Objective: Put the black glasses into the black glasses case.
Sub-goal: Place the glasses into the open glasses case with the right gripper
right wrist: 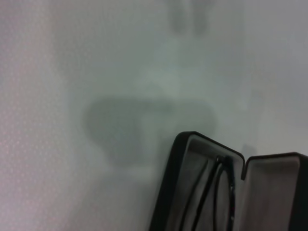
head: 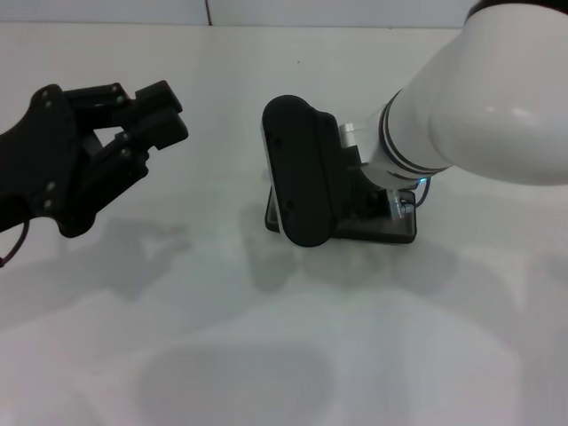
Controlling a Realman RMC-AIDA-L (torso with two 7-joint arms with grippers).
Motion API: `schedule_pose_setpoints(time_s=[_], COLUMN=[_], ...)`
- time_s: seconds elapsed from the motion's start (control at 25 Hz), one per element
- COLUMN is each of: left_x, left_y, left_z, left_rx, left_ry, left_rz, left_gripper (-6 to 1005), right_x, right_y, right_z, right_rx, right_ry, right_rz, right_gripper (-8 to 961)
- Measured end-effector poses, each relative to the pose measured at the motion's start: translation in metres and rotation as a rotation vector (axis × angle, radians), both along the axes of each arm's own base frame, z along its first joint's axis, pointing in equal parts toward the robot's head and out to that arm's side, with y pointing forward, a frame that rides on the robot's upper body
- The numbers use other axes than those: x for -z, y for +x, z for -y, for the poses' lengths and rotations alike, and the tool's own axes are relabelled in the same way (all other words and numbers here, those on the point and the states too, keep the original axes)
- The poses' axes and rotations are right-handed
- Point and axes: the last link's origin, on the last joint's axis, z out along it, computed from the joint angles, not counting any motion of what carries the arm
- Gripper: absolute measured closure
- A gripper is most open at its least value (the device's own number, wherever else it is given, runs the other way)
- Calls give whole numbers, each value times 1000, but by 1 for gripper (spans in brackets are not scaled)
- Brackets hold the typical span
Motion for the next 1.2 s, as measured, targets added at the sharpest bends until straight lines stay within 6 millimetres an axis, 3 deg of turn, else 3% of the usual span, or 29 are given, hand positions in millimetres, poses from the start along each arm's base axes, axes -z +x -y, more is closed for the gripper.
schedule_pose_setpoints(time_s=[0.04,0.32,0.8,1.2], left_x=[0,-1,-8,-9], left_y=[0,-1,-4,-4], left_z=[0,0,10,12], left_rx=[0,-1,27,39], left_ry=[0,1,16,16], left_rz=[0,-1,16,30], left_gripper=[818,818,818,819], right_x=[0,0,-8,-12], right_y=[0,-1,-2,17], right_z=[0,7,29,25], right_rx=[2,4,43,96], right_ry=[0,-11,-38,-10], right_rz=[0,-23,-82,-81], right_gripper=[844,580,585,589])
